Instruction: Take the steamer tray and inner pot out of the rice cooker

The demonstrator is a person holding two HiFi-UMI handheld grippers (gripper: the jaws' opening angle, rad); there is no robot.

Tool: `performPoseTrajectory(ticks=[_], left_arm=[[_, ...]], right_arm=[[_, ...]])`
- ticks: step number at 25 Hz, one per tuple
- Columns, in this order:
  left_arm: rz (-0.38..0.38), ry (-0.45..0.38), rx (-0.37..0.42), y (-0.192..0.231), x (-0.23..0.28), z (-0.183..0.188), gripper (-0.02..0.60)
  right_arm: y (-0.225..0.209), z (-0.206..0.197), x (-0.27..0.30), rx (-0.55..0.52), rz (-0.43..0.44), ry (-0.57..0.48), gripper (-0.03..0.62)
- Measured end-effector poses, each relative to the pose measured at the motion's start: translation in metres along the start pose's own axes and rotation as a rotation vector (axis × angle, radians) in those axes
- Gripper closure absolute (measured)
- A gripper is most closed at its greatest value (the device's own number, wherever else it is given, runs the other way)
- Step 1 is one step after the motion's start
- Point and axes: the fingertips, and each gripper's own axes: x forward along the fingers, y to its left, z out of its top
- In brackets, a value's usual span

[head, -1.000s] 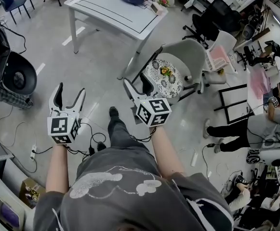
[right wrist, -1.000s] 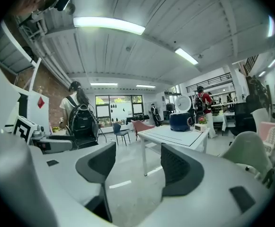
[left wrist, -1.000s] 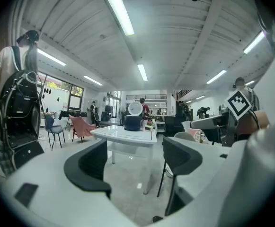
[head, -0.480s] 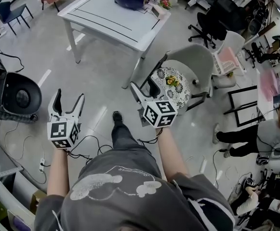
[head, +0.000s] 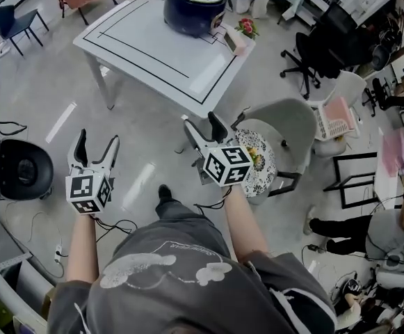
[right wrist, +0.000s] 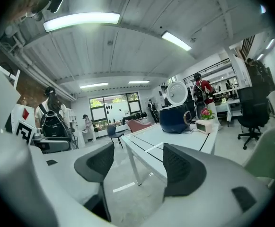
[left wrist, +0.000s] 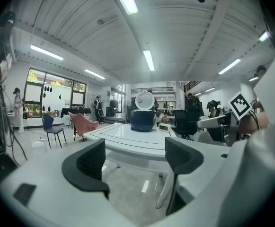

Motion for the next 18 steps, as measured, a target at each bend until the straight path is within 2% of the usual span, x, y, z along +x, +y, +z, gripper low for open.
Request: performPoseTrajectory(ticks=[5,8,14,18], left_arm=[[0.023,-0.011,0.0,0.001,0.071,0.024,0.193],[0.037,-0.007,-0.03,0.009,0.107,0.029,0.195],[0.022,-0.018,-0.019,0.017,0.168,0.048,0.193],[-0.011,-0.02,-0.016,0.028,0.214,0.058,0.194]], right_arm=[[-0.042,0.022,0.052,0.039,0.048,0.001,0.279],[-0.061,0.029,0.08,0.038,0.062,0.008,0.279],[-0.093,0.026,0.116,0.067,0.042,0.037,0.279],[-0.115,0.043,0.14,0.06,0.007,0.021,0.279]])
